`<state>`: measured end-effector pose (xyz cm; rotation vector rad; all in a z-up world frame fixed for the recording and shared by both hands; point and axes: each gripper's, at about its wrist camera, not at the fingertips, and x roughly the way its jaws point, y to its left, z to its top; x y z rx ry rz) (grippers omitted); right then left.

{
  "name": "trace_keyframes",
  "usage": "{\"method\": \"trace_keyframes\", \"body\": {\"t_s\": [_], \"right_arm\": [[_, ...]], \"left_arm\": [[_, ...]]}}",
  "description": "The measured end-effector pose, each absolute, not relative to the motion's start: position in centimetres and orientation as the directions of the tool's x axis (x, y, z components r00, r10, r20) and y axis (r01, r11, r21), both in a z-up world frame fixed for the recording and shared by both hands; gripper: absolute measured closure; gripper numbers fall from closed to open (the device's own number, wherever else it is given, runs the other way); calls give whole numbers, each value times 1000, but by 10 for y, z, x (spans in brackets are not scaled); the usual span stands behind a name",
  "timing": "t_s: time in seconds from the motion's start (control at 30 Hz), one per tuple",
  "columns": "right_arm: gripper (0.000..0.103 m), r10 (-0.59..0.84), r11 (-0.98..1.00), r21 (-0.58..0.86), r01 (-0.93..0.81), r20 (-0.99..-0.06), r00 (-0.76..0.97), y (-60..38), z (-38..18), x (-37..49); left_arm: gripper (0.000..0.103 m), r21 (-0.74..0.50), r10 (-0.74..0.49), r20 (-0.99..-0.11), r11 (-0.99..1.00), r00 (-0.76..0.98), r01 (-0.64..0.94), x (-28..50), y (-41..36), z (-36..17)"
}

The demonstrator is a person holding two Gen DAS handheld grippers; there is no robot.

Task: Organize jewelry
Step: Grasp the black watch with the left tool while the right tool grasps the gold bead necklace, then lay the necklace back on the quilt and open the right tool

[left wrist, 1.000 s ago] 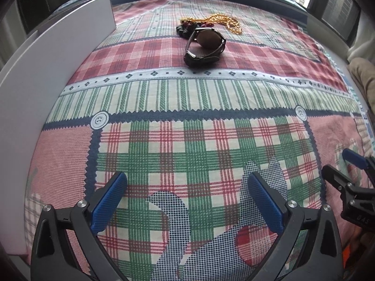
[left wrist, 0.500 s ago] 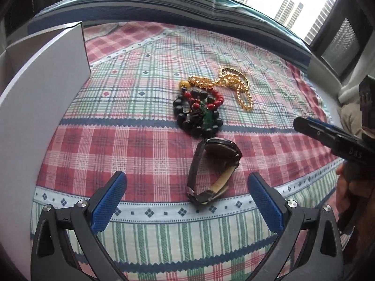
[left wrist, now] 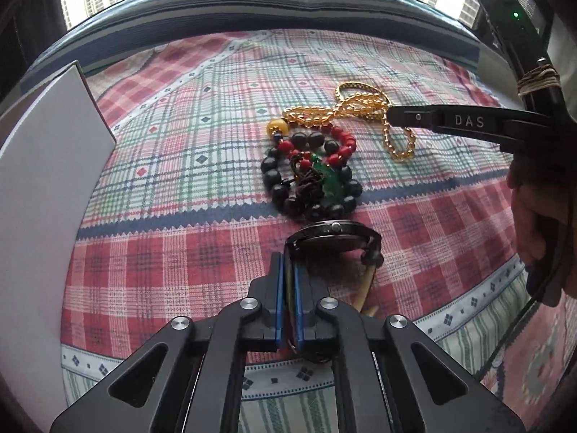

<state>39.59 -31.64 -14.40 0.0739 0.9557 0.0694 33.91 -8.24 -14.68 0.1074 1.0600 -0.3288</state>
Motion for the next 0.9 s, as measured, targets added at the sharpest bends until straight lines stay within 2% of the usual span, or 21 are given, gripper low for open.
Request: {"method": "trace_keyframes", "body": {"t_s": [0.33, 0.73, 0.77, 0.8, 0.83, 0.87, 0.9], "right_arm": [[95, 179, 982, 175, -66, -780, 599, -337, -102, 298], [94, 238, 970, 228, -80, -844, 481, -316, -127, 109], [92, 219, 975, 206, -80, -852, 476, -313, -129, 97], [92, 184, 983, 170, -74, -859, 478, -311, -128, 85], [84, 147, 989, 135, -60, -859, 491, -310, -126, 73], [62, 122, 992, 118, -39, -852, 509, -310, -125, 64], [51, 108, 993, 121, -12, -841, 530, -311, -124, 54]], "left_arm": [[100, -142, -250, -883, 949, 397, 282, 273, -52, -140], [99, -168, -242, -892, 962, 382, 216, 169, -17, -140], [95, -167, -239, -890, 963, 388, 209, 165, -16, -140], [84, -167, -237, -889, 965, 392, 203, 162, -14, -142], [76, -169, -237, -888, 965, 394, 199, 160, -13, -142], [61, -173, -238, -885, 966, 400, 193, 157, -12, -141], [50, -176, -237, -881, 967, 409, 183, 154, -9, -139]]}}
